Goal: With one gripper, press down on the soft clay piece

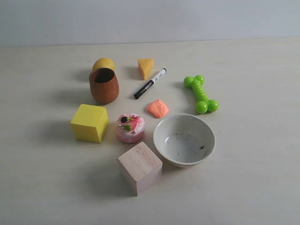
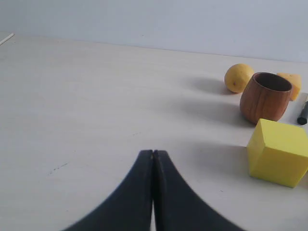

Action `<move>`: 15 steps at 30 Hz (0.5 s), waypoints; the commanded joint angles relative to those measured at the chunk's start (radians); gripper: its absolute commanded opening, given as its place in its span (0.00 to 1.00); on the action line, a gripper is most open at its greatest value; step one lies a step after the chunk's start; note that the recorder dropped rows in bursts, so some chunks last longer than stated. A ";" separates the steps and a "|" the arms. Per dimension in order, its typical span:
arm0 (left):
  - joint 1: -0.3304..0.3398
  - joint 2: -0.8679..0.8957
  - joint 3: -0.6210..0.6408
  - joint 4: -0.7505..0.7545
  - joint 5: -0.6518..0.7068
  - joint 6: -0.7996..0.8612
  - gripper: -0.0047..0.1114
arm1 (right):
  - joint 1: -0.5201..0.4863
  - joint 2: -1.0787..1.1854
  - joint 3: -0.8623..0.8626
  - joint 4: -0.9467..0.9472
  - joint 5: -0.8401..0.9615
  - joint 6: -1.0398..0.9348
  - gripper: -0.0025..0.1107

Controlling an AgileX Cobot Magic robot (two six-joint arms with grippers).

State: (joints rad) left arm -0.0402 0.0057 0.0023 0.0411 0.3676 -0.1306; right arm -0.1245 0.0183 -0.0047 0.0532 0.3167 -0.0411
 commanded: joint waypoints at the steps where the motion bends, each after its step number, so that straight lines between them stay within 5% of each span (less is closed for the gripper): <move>1: -0.008 -0.006 -0.002 -0.004 -0.007 -0.002 0.04 | -0.006 -0.006 0.005 -0.004 -0.007 0.000 0.02; 15: -0.008 -0.006 -0.002 -0.004 -0.007 -0.002 0.04 | -0.006 -0.006 0.005 -0.031 -0.134 -0.004 0.02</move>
State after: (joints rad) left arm -0.0402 0.0057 0.0023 0.0411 0.3676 -0.1306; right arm -0.1245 0.0183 -0.0047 0.0337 0.2777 -0.0411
